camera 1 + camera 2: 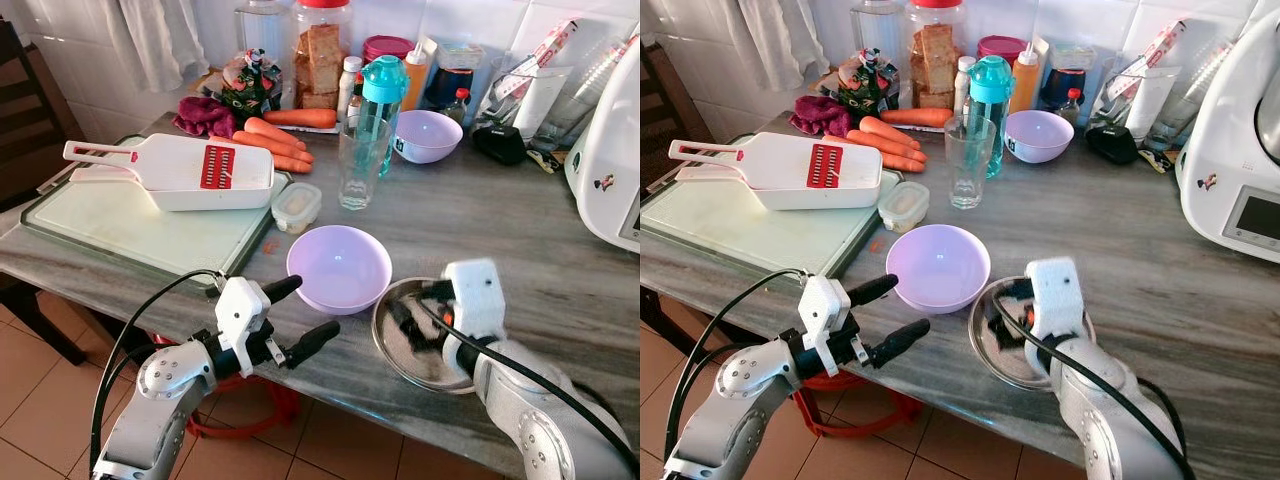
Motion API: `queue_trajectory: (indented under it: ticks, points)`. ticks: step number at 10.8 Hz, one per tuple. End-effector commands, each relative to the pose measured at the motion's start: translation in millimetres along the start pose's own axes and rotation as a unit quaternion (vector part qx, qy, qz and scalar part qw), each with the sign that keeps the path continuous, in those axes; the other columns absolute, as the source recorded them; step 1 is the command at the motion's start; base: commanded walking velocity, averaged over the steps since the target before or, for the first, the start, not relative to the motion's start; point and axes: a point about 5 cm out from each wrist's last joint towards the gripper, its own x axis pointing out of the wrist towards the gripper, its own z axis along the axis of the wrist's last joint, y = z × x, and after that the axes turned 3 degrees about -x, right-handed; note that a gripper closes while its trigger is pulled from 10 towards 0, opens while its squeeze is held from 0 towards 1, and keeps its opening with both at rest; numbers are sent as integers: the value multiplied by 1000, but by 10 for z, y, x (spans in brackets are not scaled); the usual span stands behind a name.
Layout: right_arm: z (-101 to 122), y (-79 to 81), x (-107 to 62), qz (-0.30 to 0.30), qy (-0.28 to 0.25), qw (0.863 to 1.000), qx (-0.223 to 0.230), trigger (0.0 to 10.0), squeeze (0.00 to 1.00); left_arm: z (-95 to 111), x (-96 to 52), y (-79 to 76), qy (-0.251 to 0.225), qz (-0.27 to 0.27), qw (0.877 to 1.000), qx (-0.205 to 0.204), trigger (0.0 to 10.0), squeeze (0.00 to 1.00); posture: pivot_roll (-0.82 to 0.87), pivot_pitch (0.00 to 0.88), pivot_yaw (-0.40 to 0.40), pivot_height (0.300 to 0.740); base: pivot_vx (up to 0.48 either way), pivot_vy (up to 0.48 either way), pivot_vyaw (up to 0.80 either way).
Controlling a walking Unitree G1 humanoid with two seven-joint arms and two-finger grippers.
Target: Setting the table
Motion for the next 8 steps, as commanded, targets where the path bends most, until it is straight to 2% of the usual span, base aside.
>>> queue_trajectory:
  ticks: [1, 2, 3, 6, 8]
  points:
    - [118, 19, -32, -3, -38, 999, -16, 10000, 0, -28, -33, 7, 4, -2, 1000, -5, 10000, 0, 24, 70, -24, 740, 0, 0, 0]
    - [279, 41, -26, -7, -107, 993, -39, 10000, 0, 41, -38, 68, -12, 12, 1000, -11, 10000, 0, 31, 65, -29, 740, 0, 0, 0]
    - [357, 44, -18, -16, -140, 988, -56, 10000, 0, 81, -51, 128, -25, 39, 999, -8, 10000, 0, 40, 57, -31, 740, 0, 0, 0]
    - [459, 33, 81, -52, -193, 978, -66, 10000, 0, 200, -174, 317, -64, 114, 991, -26, 10000, 0, 66, 46, -42, 740, 0, 0, 0]
    - [557, 14, 135, -84, -236, 965, -79, 10000, 0, 335, -210, 498, -104, 203, 973, -17, 10000, 0, 73, 46, -44, 740, 0, 0, 0]
